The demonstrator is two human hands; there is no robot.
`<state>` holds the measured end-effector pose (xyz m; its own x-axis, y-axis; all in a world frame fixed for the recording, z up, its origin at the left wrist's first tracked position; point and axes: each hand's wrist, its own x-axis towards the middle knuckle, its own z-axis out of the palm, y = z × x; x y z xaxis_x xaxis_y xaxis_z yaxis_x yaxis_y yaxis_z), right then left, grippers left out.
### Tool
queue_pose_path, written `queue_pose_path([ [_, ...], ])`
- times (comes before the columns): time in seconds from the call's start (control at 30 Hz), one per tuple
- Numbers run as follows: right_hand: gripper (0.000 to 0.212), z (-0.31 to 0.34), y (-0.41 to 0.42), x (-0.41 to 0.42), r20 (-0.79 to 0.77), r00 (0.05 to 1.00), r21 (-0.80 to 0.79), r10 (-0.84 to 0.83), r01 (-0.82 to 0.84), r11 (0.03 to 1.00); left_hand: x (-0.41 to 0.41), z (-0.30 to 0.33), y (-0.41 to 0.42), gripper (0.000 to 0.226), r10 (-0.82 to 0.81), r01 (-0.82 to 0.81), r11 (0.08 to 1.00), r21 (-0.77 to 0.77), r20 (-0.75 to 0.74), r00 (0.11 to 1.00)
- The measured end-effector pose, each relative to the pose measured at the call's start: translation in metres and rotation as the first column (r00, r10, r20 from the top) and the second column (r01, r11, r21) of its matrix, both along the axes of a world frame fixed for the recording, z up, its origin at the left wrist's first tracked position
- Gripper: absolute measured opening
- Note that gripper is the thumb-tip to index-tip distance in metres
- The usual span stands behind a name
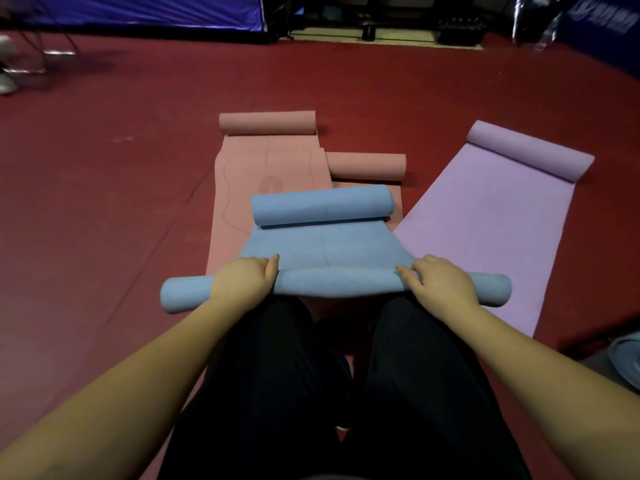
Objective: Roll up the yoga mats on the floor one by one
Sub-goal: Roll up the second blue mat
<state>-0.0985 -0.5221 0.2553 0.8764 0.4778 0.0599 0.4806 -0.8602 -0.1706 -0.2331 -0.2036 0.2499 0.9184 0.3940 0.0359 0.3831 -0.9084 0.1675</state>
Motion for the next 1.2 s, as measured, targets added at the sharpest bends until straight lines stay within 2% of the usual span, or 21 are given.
queue_pose_path([
  [0.1, 0.051, 0.004, 0.006, 0.009, -0.053, 0.999, -0.033, -0.013, 0.011, 0.999, 0.009, 0.009, 0.003, 0.056, -0.008, 0.004, 0.999, -0.036, -0.105, 0.994],
  [0.3, 0.055, 0.045, 0.016, 0.041, -0.213, 0.977, -0.165, 0.011, -0.047, 0.985, 0.033, 0.055, 0.014, 0.059, -0.051, 0.062, 0.997, 0.048, -0.196, 0.979],
  [0.5, 0.063, 0.042, 0.019, 0.043, -0.531, 0.846, -0.238, -0.047, -0.095, 0.967, 0.023, 0.037, 0.016, 0.059, -0.064, -0.003, 0.990, -0.141, -0.471, 0.880],
  [0.63, 0.055, 0.038, 0.021, 0.041, -0.605, 0.796, -0.187, -0.011, -0.129, 0.974, 0.016, 0.030, 0.013, 0.056, -0.062, -0.065, 0.974, -0.218, -0.528, 0.847],
  [0.8, 0.051, 0.042, 0.028, 0.049, -0.651, 0.759, -0.238, -0.011, -0.191, 0.952, 0.026, 0.027, 0.018, 0.052, -0.082, -0.096, 0.956, -0.277, -0.566, 0.820],
  [0.97, 0.046, 0.042, 0.034, 0.054, -0.663, 0.748, -0.260, -0.008, -0.221, 0.940, 0.028, 0.020, 0.023, 0.054, -0.096, -0.074, 0.961, -0.268, -0.569, 0.817],
  [1.07, 0.042, 0.038, 0.037, 0.055, -0.663, 0.748, -0.258, 0.000, -0.229, 0.939, 0.028, 0.015, 0.023, 0.046, -0.048, -0.079, 0.974, -0.213, -0.534, 0.844],
  [1.13, 0.040, 0.036, 0.038, 0.056, -0.664, 0.748, -0.256, 0.004, -0.232, 0.938, 0.024, 0.013, 0.015, 0.038, 0.005, -0.040, 0.996, -0.074, -0.418, 0.909],
  [1.2, 0.038, 0.034, 0.038, 0.058, -0.664, 0.748, -0.254, -0.001, -0.223, 0.941, 0.014, 0.012, 0.003, 0.039, 0.062, -0.055, 0.998, 0.041, -0.217, 0.974],
])
